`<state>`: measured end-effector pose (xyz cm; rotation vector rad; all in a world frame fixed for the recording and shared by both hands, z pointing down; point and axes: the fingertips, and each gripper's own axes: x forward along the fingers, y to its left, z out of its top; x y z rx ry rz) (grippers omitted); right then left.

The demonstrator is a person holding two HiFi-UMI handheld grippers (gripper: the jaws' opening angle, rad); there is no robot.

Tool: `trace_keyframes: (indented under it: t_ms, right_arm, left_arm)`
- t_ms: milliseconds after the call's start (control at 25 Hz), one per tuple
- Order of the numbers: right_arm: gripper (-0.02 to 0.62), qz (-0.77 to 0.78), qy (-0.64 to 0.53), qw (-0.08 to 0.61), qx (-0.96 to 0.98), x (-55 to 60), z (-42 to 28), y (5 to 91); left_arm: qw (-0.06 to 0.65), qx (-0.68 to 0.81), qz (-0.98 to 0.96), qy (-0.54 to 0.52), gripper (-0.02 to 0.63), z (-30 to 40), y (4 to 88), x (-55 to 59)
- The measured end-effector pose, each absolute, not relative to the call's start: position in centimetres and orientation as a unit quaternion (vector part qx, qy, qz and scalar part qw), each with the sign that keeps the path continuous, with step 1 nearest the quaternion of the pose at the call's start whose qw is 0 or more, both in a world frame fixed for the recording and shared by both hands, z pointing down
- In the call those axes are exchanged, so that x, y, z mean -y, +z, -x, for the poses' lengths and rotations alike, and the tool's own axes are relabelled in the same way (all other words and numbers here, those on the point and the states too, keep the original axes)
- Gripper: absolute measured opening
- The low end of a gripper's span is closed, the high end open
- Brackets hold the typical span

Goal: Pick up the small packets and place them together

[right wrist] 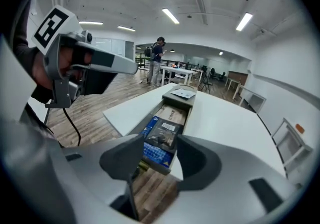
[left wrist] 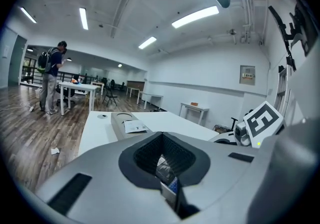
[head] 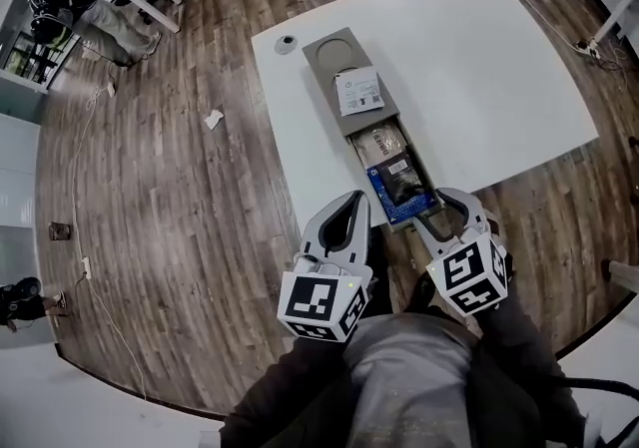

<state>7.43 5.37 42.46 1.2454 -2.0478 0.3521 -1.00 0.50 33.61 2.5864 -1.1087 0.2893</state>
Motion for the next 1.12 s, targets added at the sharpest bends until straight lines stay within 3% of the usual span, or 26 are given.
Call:
trace_keyframes:
  t_ms: [440, 560, 760, 800, 920, 1120]
  right_arm:
    - [0.209, -0.426, 0.167, 0.425, 0.781, -1.1, -4.1, 46.3]
    - [0.241, -0.415, 0.182, 0.466, 0.76, -0.1, -4.3, 48.2]
    - [0.242, -0.388, 0.169, 0.54, 0.728, -0.2, -4.5, 49.5]
    - [0.236, -0.387, 0.168, 0.546, 0.724, -0.1, -4.7, 49.5]
    - [0.09, -0.4, 0.163, 0.546, 0.718, 0.5, -5.4, 49.4]
    - [0.064, -0.432, 0.161, 0.508, 0.728, 0.7, -5.4, 48.2]
  left_arm:
    - [0.139, 0.387, -0.906, 0.098, 0.003, 3.7, 32.5, 2.9]
    - [0.152, 0.38, -0.907, 0.104, 0.003, 4.2, 33.7, 4.8]
    - [0.176, 0.358, -0.91, 0.112, 0.003, 3.8, 35.7, 7.2]
    - [0.177, 0.353, -0.912, 0.111, 0.003, 3.5, 35.9, 7.6]
    - [0.178, 0.338, -0.918, 0.109, 0.003, 2.7, 36.1, 8.3]
    - [0.167, 0.332, -0.921, 0.112, 0.003, 2.5, 35.5, 7.6]
